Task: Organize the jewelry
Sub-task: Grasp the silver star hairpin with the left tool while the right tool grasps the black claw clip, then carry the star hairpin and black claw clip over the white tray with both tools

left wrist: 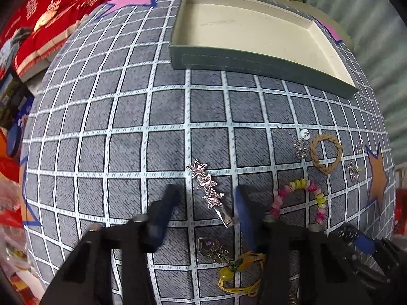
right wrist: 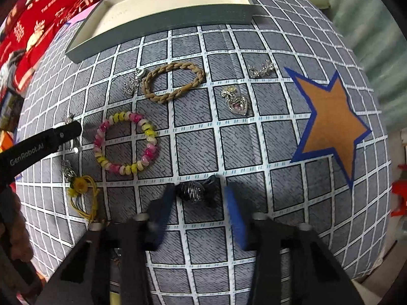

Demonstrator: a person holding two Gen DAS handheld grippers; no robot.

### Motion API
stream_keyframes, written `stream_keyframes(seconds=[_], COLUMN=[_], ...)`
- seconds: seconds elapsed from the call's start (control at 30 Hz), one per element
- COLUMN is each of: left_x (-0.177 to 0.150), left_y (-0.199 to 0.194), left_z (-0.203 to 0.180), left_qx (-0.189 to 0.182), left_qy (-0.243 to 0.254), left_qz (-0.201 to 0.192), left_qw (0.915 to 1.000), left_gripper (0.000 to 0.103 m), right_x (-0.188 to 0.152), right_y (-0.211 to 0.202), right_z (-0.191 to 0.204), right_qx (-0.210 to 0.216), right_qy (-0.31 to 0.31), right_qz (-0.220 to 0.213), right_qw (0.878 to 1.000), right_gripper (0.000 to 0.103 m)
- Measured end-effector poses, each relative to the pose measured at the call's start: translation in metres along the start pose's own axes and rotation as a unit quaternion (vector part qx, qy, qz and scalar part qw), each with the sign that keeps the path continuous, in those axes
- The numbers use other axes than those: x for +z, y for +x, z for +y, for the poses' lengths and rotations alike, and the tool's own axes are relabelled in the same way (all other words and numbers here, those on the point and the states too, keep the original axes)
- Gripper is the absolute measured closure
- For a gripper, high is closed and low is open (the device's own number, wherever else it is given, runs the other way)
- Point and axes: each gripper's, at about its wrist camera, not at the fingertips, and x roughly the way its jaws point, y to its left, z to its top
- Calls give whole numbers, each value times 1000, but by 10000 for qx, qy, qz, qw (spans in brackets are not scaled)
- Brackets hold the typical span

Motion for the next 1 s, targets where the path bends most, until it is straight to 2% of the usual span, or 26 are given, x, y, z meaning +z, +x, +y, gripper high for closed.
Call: stream_keyframes(seconds=[0.07,0.13,0.23,0.37,0.53,0.63,0.83,1.0], left_x=[3,5,-2,-7,5,14,57,86], left_y=[3,5,-2,-11,-23,-34,-51,-67], left_z=[-5,-15,-10,-4,-13,-19,-33,-31], left_qx=[32,-47,-227,-397,-492,-559,-653,-754], left_qy=[107,98,-3,-128,-180,-172,-155,-187], left_qz=[-7,-5,12,-19,-102,-226,-496,-722], left_qw=[9999,9999,9997,9991,9986,9980,9965,9944], left_gripper=[71,71,71,71,71,71,71,71], right_x=[1,2,2,14,33,44,64,111], right_y=[0,-1,-7,-18,-28,-38,-58,-71], right_z=[-1,2,-3,-25,-45,-52,-60,-62], right_qx=[67,144,358,685,1033,1168,1345,1475], right_qy=[42,70,157,371,559,616,640,499], right_qz=[45,89,127,103,43,-39,-223,-451], right_qw=[10000,9998,9992,9969,9931,9912,9886,9868], right_gripper=[71,73,78,78,78,78,78,78])
